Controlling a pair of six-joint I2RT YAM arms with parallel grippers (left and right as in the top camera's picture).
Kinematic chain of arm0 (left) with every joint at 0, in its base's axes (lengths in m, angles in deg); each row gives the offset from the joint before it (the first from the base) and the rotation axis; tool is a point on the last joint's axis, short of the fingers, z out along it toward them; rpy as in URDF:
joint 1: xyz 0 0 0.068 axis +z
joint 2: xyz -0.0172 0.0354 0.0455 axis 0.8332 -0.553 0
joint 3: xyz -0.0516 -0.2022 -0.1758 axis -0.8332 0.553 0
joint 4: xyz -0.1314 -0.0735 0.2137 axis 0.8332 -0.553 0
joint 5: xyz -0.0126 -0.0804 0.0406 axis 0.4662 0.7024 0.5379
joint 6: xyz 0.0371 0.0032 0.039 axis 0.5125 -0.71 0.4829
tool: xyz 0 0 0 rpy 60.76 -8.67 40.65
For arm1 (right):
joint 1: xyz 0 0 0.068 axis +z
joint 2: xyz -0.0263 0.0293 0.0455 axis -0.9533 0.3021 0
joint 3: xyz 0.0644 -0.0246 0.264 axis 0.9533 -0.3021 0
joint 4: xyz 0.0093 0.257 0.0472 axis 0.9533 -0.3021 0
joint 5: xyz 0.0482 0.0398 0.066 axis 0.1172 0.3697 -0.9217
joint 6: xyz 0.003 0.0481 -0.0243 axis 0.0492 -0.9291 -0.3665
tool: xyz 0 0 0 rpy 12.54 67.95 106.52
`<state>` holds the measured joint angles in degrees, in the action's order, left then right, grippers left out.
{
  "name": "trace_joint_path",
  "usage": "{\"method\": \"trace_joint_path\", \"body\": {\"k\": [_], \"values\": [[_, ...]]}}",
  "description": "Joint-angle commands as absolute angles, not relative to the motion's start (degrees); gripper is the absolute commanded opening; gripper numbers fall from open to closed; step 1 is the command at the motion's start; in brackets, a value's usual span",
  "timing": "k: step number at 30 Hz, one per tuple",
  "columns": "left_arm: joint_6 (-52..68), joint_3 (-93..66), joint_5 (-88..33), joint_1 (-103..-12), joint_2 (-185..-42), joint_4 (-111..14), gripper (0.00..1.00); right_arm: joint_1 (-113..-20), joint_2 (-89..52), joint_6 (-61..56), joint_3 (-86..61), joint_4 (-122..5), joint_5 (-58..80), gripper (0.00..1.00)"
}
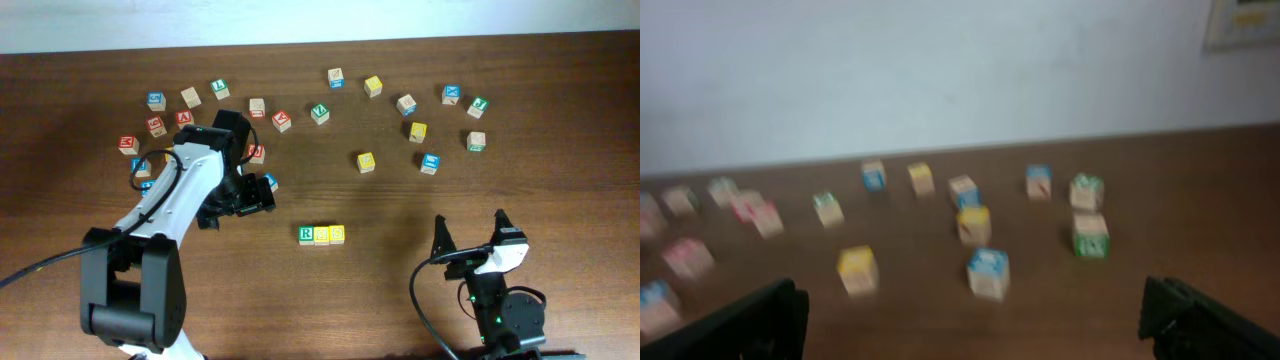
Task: Spell out RSS
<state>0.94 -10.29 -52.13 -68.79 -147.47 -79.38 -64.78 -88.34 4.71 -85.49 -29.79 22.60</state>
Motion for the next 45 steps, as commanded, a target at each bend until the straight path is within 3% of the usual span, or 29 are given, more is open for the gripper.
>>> {"method": "trace_joint_path", "body": {"k": [1,3,31,35,41,45], "values": [[1.07,-11.06,-52.52,-68.53,-146.07,-79.46,0.99,-66.51,-88.95,10.57,-85.84,-30.32,21.36,0.98],[1.07,-11.06,-52.52,-68.53,-146.07,-79.46,0.99,-66.92,-88.95,15.64,-85.84,-30.52,20.90,0.98],[4.11,-11.06,-55.41,-68.64,-145.88,-82.57,0.99,-68.95,-88.95,10.92,-85.84,-30.36,21.29,0.98],[4.11,-7.14,-56.24,-68.64,-127.47,-78.35,0.99,-68.95,-88.95,10.92,-85.84,-30.36,21.27,0.98],[11.65,20.02,-57.38,-68.64,-89.20,-65.26,0.99,-68.95,-88.95,10.92,-85.84,-30.36,21.27,0.98],[11.63,22.41,-58.99,-68.64,-85.55,-65.48,0.99,-68.95,-88.95,10.92,-85.84,-30.34,21.27,0.98]]}}
